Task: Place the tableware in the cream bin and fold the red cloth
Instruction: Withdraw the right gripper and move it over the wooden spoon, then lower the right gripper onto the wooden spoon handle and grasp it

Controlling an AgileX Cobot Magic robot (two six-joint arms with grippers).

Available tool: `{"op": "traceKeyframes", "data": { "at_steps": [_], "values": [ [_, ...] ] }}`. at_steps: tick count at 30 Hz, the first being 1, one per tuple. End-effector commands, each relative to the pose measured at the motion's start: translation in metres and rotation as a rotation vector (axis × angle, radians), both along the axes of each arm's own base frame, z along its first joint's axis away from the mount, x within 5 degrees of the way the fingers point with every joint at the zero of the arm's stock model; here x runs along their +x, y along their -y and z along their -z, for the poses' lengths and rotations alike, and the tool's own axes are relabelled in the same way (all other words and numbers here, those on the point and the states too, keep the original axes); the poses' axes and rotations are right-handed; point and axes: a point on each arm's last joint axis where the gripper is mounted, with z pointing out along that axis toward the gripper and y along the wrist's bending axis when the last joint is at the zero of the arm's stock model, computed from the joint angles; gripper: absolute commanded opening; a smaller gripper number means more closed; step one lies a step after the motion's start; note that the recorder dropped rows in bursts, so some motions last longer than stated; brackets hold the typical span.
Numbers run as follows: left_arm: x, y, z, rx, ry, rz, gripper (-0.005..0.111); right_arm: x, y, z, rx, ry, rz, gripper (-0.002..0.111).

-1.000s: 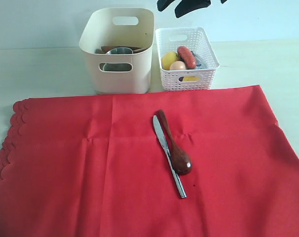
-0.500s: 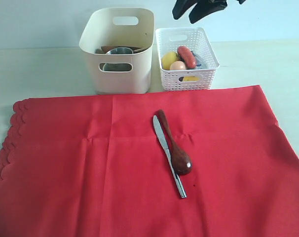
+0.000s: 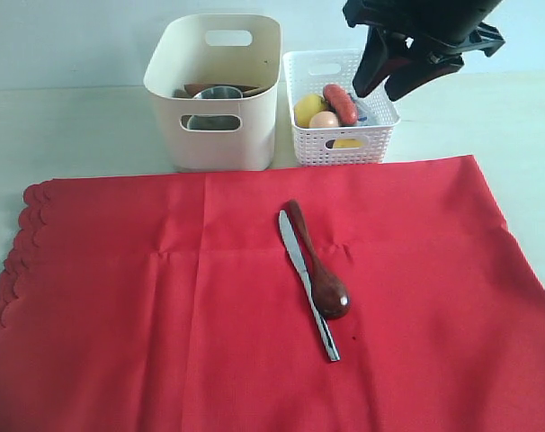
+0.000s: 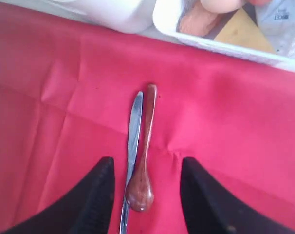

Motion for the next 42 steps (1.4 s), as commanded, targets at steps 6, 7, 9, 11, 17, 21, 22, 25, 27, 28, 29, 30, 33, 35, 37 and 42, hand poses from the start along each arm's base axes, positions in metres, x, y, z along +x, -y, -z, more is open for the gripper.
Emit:
{"op": "traceKeyframes", "data": {
  "at_steps": [6, 7, 9, 11, 17, 21, 22, 25, 27, 28, 29, 30, 33, 35, 37, 42],
  "values": [
    [0.0, 0.0, -0.001, -0.002, 0.012, 0.003, 0.0, -0.033, 0.008, 0.019, -0.036, -0.028, -0.076, 0.042],
    [0.0, 0.0, -0.001, -0.002, 0.012, 0.003, 0.0, -0.036, 0.007, 0.023, -0.044, -0.039, -0.089, 0.042],
    [0.0, 0.0, -0.001, -0.002, 0.012, 0.003, 0.0, -0.043, -0.001, 0.03, -0.053, -0.055, -0.137, 0.042],
    [0.0, 0.0, -0.001, -0.002, 0.012, 0.003, 0.0, -0.049, -0.012, 0.036, -0.059, -0.058, -0.182, 0.042],
    [0.0, 0.0, -0.001, -0.002, 0.012, 0.003, 0.0, -0.069, -0.057, 0.055, -0.107, 0.05, -0.311, 0.042],
    [0.0, 0.0, -0.001, -0.002, 0.012, 0.003, 0.0, -0.072, -0.079, 0.07, -0.17, 0.114, -0.395, 0.042],
    [0.0, 0.0, -0.001, -0.002, 0.012, 0.003, 0.0, -0.072, -0.081, 0.074, -0.181, 0.112, -0.404, 0.042],
    [0.0, 0.0, -0.001, -0.002, 0.012, 0.003, 0.0, -0.068, -0.09, 0.102, -0.247, 0.078, -0.438, 0.042],
    [0.0, 0.0, -0.001, -0.002, 0.012, 0.003, 0.0, -0.062, -0.09, 0.12, -0.285, 0.046, -0.385, 0.042],
    [0.0, 0.0, -0.001, -0.002, 0.012, 0.003, 0.0, -0.061, -0.09, 0.124, -0.298, 0.038, -0.367, 0.042],
    [0.0, 0.0, -0.001, -0.002, 0.012, 0.003, 0.0, -0.059, -0.089, 0.13, -0.315, 0.031, -0.351, 0.042],
    [0.0, 0.0, -0.001, -0.002, 0.012, 0.003, 0.0, -0.058, -0.088, 0.135, -0.333, 0.025, -0.338, 0.042],
    [0.0, 0.0, -0.001, -0.002, 0.012, 0.003, 0.0, -0.055, -0.09, 0.144, -0.335, 0.018, -0.329, 0.042],
    [0.0, 0.0, -0.001, -0.002, 0.012, 0.003, 0.0, -0.052, -0.092, 0.147, -0.325, 0.033, -0.311, 0.042],
    [0.0, 0.0, -0.001, -0.002, 0.012, 0.003, 0.0, -0.049, -0.093, 0.152, -0.316, 0.045, -0.288, 0.042],
    [0.0, 0.0, -0.001, -0.002, 0.012, 0.003, 0.0, -0.034, -0.097, 0.159, -0.364, 0.074, -0.236, 0.042]
  ]
}}
